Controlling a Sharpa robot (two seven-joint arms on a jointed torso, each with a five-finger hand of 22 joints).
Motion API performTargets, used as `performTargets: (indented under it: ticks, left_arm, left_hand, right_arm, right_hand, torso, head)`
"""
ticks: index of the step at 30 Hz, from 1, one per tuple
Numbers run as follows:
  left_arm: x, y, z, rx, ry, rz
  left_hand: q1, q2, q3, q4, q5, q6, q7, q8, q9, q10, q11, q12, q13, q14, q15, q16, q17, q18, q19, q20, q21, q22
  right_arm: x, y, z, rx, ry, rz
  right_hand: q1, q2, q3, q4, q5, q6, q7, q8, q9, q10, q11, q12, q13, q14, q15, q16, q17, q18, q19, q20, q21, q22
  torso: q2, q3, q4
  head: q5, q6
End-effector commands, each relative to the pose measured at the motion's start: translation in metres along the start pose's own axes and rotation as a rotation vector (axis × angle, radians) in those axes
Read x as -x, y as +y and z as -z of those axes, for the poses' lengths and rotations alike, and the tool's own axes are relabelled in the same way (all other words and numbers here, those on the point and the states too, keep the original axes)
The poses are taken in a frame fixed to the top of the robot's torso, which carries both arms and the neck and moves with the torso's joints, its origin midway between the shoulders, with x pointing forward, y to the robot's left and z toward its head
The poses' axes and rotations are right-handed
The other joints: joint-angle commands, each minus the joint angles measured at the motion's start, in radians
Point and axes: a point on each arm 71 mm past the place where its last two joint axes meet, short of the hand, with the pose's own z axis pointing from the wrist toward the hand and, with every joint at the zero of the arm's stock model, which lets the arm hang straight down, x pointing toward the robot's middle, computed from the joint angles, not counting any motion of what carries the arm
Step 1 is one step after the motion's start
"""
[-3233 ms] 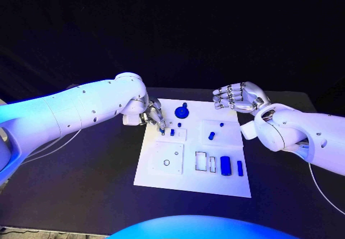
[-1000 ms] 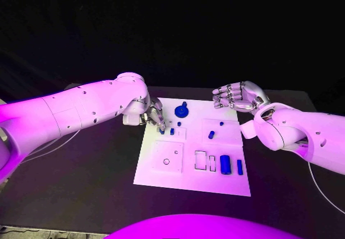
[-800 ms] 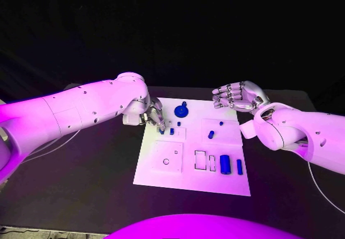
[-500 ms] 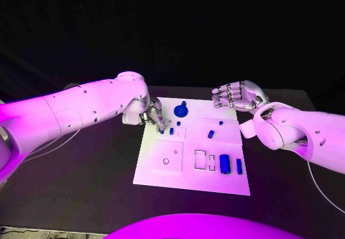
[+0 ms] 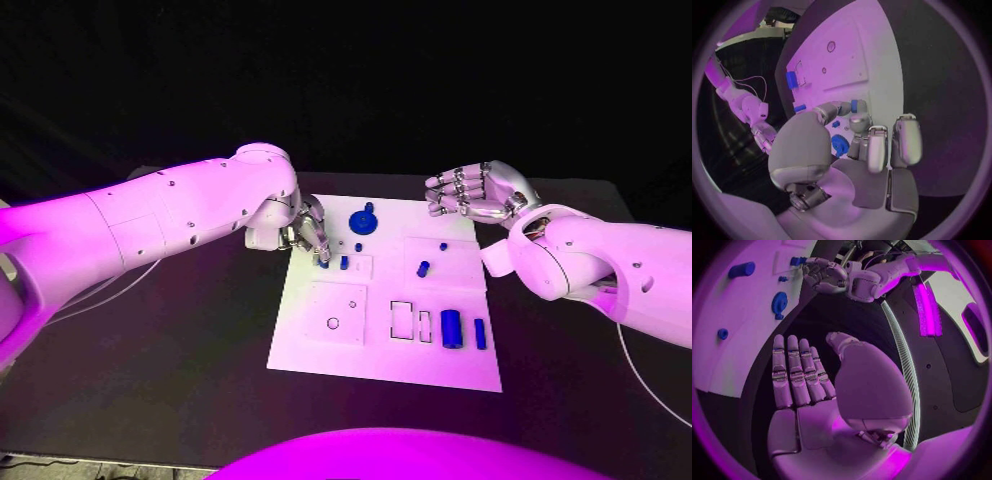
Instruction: Assemble the parts on the task board
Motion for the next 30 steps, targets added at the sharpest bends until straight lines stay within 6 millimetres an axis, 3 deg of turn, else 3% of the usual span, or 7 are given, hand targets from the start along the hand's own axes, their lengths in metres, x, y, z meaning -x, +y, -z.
performTargets:
  ticks: [1,14,22,30]
  left_arm:
    - [-0.0019,-0.001,-0.0012,0.001,0.008,-0.012]
    - [-0.0021,-0.0025,-0.0014,0.0,0.01,0.0]
    - [-0.0018,-0.0022,-0.002,0.004,0.015,0.028]
    - [-0.0013,-0.0046,-0.0037,0.006,0.011,0.039]
  left_hand:
    - [0.009,0.005,0.176,-0.173,0.005,0.036,-0.03,0.002,0.001,0.005,0.0,0.003,0.0,0.106,-0.008,0.004,0.263,-0.003,0.004,0.0,0.005,0.019]
    - [0.005,0.003,0.175,-0.171,0.01,0.039,-0.03,0.004,0.001,0.01,0.0,0.009,0.009,0.106,-0.009,0.004,0.263,-0.003,0.004,0.0,0.005,0.019]
    - [-0.031,0.02,0.116,-0.126,-0.011,0.038,-0.038,0.021,0.009,0.025,-0.004,0.013,0.018,0.106,-0.008,0.004,0.263,-0.002,0.0,0.001,-0.003,0.014]
    - [-0.038,0.033,0.094,-0.109,-0.017,0.039,-0.043,0.028,0.012,0.031,-0.007,0.014,0.02,0.106,-0.01,0.004,0.263,-0.003,0.003,0.0,-0.003,0.017]
  right_arm:
    - [-0.0019,0.0013,0.0003,0.016,0.018,0.0]
    - [-0.0019,0.0014,0.0005,0.017,0.018,0.001]
    - [-0.0018,0.0013,0.0003,0.016,0.017,0.001]
    - [-0.0025,0.0016,0.0001,0.017,0.019,0.001]
  right_hand:
    - [-0.012,-0.002,0.002,-0.005,0.004,0.007,0.003,-0.006,-0.001,0.006,0.002,-0.002,0.0,0.004,0.0,-0.004,-0.001,0.014,0.004,0.001,0.003,-0.001]
    - [-0.012,-0.002,0.002,-0.005,0.004,0.007,0.003,-0.006,-0.001,0.006,0.002,-0.002,0.0,0.004,0.0,-0.004,-0.001,0.014,0.004,0.001,0.003,-0.001]
    - [-0.012,-0.002,0.002,-0.005,0.004,0.007,0.003,-0.006,-0.001,0.006,0.002,-0.002,0.0,0.004,0.0,-0.004,-0.001,0.014,0.004,0.001,0.003,-0.001]
    - [-0.012,-0.002,0.002,-0.005,0.004,0.007,0.003,-0.006,-0.001,0.006,0.002,-0.002,0.0,0.004,0.0,-0.004,-0.001,0.014,0.004,0.001,0.003,-0.001]
  torso:
    - [0.0,-0.0005,-0.0001]
    - [-0.001,0.0,0.0006]
    - [0.0,0.0001,0.0008]
    - [0.0,-0.0006,-0.0006]
  head:
    - [0.0,0.0]
    - [-0.001,-0.001]
    - [-0.002,0.0]
    - [-0.003,-0.002]
